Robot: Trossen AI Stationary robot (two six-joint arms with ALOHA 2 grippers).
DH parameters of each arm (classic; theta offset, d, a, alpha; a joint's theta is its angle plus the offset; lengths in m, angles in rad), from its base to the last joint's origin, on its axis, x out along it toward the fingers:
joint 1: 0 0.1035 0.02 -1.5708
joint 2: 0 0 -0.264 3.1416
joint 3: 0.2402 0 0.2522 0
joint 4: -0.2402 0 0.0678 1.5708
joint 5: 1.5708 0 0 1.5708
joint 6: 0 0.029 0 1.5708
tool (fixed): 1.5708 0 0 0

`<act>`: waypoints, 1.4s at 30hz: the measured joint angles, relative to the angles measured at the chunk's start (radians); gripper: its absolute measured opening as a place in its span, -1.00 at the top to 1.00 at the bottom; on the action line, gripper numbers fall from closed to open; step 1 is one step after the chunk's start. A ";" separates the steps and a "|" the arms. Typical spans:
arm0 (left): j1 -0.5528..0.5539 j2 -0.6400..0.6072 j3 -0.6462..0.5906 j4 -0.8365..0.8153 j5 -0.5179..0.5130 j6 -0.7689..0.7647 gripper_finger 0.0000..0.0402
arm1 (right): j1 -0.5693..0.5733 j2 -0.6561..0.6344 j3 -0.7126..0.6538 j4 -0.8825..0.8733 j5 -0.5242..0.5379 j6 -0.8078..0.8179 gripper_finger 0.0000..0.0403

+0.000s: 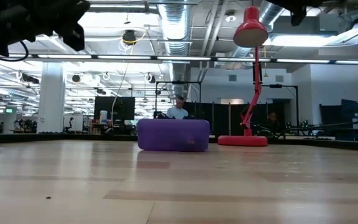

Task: Pick & place school supplies into a supply box
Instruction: Return to Home Position

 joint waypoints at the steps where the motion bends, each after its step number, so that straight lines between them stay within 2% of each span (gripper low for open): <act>1: -0.010 0.000 -0.004 -0.002 -0.018 -0.001 0.64 | 0.018 0.001 -0.005 0.003 0.029 0.000 0.60; 12: -0.129 0.000 -0.008 0.000 -0.086 -0.004 0.64 | 0.143 0.114 -0.006 0.096 0.163 -0.025 0.60; 18: -0.232 0.000 -0.008 -0.005 -0.150 0.023 0.64 | 0.172 0.144 -0.006 0.114 0.177 -0.026 0.59; 27: -0.248 0.000 -0.007 -0.064 -0.151 0.045 0.64 | 0.169 0.147 -0.007 0.030 0.198 0.020 0.60; 30: -0.248 0.000 -0.008 -0.074 -0.151 0.047 0.64 | 0.178 0.157 -0.061 0.112 0.198 0.026 0.59; 38: -0.248 0.000 -0.012 -0.100 -0.151 0.060 0.64 | 0.203 0.139 -0.302 0.490 0.238 -0.006 0.59; 40: -0.248 0.000 -0.012 -0.109 -0.152 0.060 0.64 | 0.183 0.111 -0.314 0.479 0.235 -0.017 0.60; 42: -0.248 0.000 -0.012 -0.115 -0.152 0.061 0.64 | 0.143 0.070 -0.314 0.410 0.180 -0.025 0.59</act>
